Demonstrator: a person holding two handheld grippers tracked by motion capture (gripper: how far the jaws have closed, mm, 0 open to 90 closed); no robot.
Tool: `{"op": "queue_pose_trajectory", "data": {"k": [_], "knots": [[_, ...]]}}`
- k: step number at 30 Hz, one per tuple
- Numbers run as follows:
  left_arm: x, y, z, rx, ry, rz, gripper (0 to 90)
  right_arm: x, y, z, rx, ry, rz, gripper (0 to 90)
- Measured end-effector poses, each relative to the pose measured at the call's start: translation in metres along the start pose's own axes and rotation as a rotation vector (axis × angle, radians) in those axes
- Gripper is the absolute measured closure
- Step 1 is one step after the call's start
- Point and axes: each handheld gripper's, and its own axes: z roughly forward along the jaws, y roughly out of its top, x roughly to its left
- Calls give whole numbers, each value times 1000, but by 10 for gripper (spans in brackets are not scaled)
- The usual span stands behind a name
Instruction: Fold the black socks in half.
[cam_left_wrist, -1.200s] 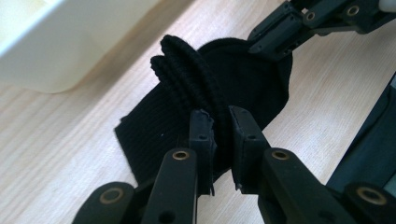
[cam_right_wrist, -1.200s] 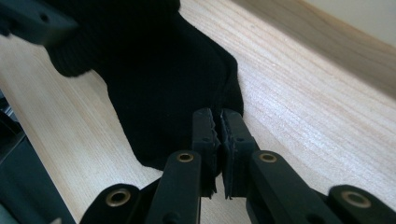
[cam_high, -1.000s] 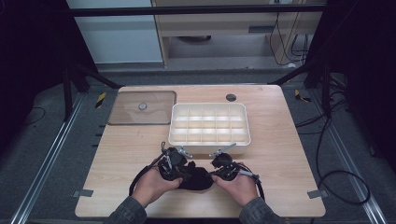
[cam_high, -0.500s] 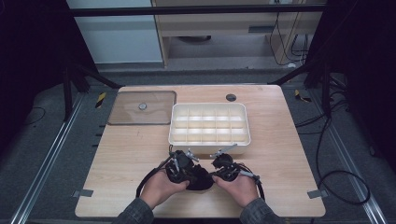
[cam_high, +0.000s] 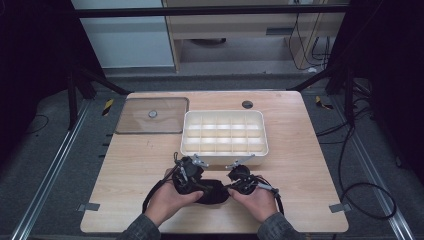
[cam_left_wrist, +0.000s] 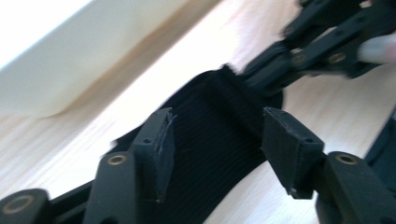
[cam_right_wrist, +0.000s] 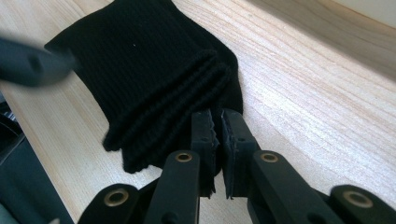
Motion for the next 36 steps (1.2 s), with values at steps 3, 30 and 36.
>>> {"op": "queue_pose_trajectory", "data": {"k": [3,30,36], "knots": [[11,-7,-7,6,32,-21,369,0,-1,-1,2,2,7,847],[40,-54,-13,67,56,-78,330,4,-2,-1,12,-22,-15,837],[41,-58,-8,68,39,-90,397,5,-2,-1,15,-23,-25,836]]}}
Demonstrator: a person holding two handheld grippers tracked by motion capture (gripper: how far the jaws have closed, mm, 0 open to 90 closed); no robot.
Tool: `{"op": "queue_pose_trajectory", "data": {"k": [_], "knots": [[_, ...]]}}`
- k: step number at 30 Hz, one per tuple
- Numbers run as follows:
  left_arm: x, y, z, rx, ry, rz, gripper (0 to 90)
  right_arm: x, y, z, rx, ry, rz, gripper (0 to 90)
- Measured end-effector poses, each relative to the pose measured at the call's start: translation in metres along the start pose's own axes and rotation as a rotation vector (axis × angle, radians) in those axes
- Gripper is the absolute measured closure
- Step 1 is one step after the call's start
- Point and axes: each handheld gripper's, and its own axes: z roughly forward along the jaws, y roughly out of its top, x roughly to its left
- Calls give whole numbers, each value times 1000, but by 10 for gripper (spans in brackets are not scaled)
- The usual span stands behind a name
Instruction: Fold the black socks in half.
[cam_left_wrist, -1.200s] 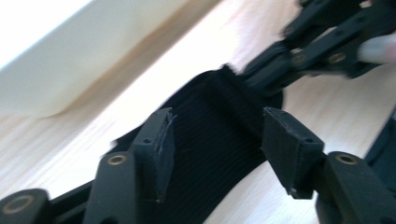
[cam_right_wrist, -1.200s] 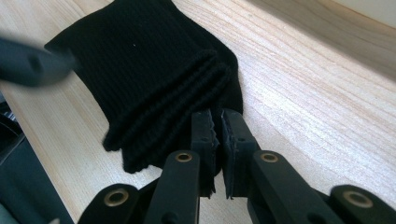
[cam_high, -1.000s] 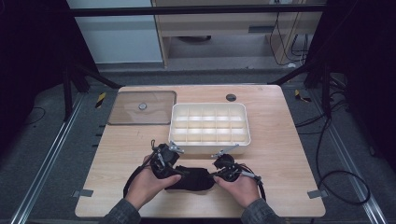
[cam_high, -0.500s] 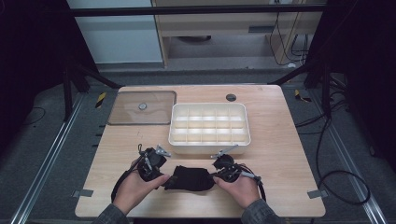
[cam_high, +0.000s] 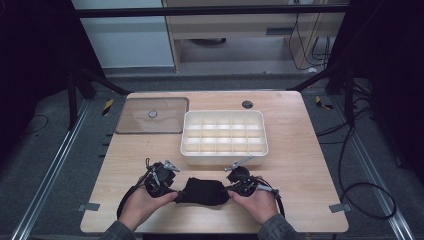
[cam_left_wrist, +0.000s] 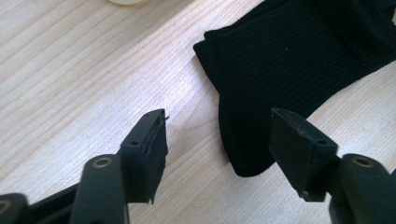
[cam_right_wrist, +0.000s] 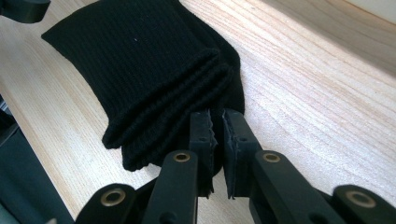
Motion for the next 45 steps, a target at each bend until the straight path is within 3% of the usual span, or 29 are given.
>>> {"op": "queue_pose_trajectory", "data": {"k": [11,20,26,31,37,45], "knots": [[-2,-1,13,15,-48,2,549,1,0,1,4,1,3,831],[-6,-1,25,53,-54,21,594,1,0,1,7,3,-2,828],[-8,1,26,59,-68,39,671,1,0,2,7,0,-1,828],[-6,-1,27,58,-119,26,741,2,-1,2,6,0,1,825],[-7,-2,27,58,-122,34,824,2,-1,2,6,2,-2,826],[-8,-2,25,48,-115,39,856,0,-2,1,4,7,0,837]]}}
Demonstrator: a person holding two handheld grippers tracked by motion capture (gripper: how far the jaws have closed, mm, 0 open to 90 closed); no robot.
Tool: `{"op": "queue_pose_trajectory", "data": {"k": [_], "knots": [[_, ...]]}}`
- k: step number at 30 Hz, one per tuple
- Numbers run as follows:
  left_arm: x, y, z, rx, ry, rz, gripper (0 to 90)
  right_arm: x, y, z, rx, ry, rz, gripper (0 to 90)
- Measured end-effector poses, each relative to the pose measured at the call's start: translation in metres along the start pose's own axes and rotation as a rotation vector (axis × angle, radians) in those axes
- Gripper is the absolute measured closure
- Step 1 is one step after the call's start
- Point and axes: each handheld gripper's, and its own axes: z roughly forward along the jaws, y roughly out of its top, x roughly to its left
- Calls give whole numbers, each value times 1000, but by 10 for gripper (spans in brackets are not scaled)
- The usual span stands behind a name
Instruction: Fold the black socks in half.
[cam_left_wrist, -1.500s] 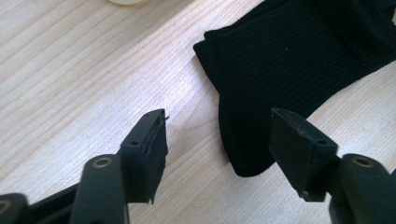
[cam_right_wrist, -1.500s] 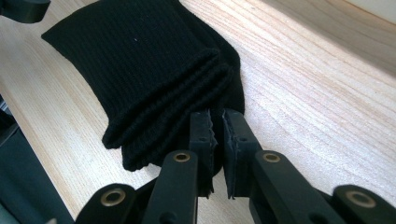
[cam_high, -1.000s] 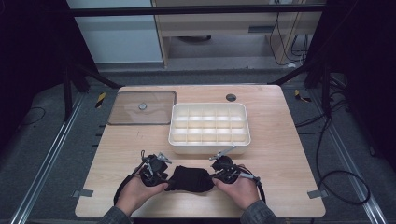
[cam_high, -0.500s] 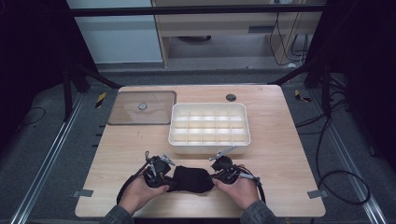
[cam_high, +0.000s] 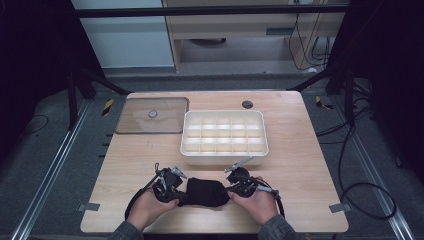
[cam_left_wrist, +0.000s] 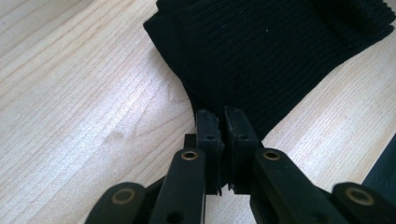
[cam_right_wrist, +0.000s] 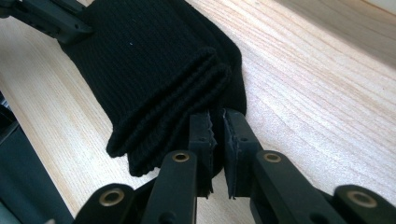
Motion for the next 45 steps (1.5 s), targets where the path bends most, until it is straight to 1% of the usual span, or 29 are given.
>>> {"op": "queue_pose_trajectory", "data": {"k": [3,5,7,10,12,17,19,22,24,25,26,27,29,30,31,32,35,39,40,43,45], "knots": [[0,1,-2,3,7,5,860,1,0,-1,-2,0,-5,852],[-1,1,-3,4,11,10,861,3,0,-1,-3,3,-16,858],[-1,1,-5,5,13,14,862,4,0,-1,-3,4,-16,860],[-2,1,-8,-1,20,18,862,5,0,-1,-1,7,-12,861],[-2,2,-11,-6,28,22,862,8,0,-1,-3,11,-20,862],[-2,3,-15,-15,20,28,862,10,1,0,-5,11,-13,862],[-4,6,-21,-32,14,36,862,9,2,1,-14,12,-16,862],[-5,8,-23,-27,16,47,862,10,4,2,-14,10,-15,862],[-6,11,-24,-30,17,46,862,10,5,3,-12,9,-20,862],[-6,13,-26,-29,19,51,862,12,7,4,-11,13,-16,862],[-6,16,-28,-33,21,57,862,13,8,5,-12,14,-22,862],[-6,16,-28,-33,21,57,862,13,8,5,-12,14,-22,862],[-6,18,-30,-27,23,66,862,15,9,7,-13,19,-17,862],[-5,19,-31,-20,25,73,862,16,10,9,-16,21,-22,862],[-5,19,-31,-20,25,73,862,16,10,9,-16,21,-22,862],[-2,20,-31,-13,22,75,862,17,10,10,-16,25,-21,862],[1,19,-30,-11,17,67,862,17,11,10,-18,26,-25,862],[1,19,-31,-20,13,70,862,19,12,11,-23,26,-29,861],[0,19,-32,-21,13,70,862,20,13,11,-21,27,-22,862],[0,19,-32,-21,13,71,862,20,13,12,-22,26,-32,862],[0,20,-33,-21,11,74,862,22,14,13,-19,32,-27,862]]}}
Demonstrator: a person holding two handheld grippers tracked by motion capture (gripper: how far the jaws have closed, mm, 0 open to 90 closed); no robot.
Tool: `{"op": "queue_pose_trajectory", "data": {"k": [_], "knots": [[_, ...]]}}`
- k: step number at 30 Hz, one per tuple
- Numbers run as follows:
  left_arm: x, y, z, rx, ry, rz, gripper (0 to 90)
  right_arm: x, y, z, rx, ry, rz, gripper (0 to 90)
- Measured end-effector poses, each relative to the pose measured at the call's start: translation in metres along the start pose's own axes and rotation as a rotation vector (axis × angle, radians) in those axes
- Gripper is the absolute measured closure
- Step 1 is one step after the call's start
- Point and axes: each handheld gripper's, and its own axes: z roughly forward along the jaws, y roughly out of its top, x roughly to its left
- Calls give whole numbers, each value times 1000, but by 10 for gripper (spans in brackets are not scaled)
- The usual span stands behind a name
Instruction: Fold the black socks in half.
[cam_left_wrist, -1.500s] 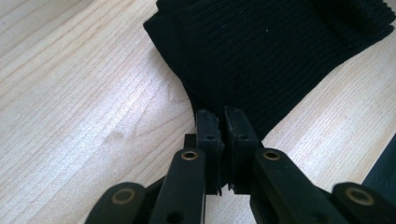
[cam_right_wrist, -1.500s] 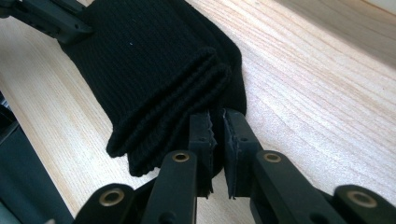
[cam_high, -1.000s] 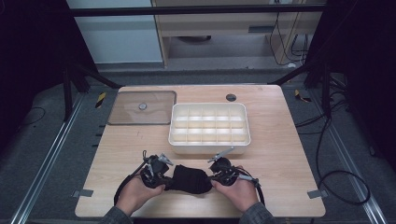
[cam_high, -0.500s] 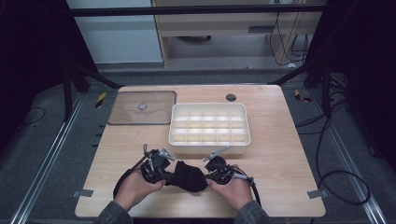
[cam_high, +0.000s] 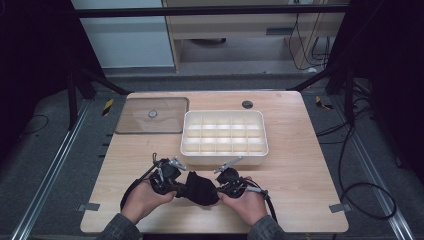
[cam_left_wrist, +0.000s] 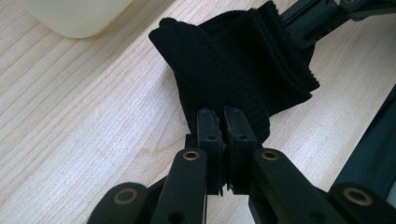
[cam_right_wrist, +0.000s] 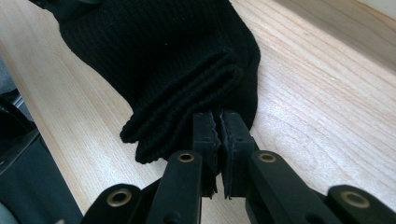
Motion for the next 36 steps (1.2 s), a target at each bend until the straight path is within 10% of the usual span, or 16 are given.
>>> {"op": "queue_pose_trajectory", "data": {"k": [36], "knots": [[-37,28,12,-20,-48,85,861,0,-4,12,-61,34,44,828]]}}
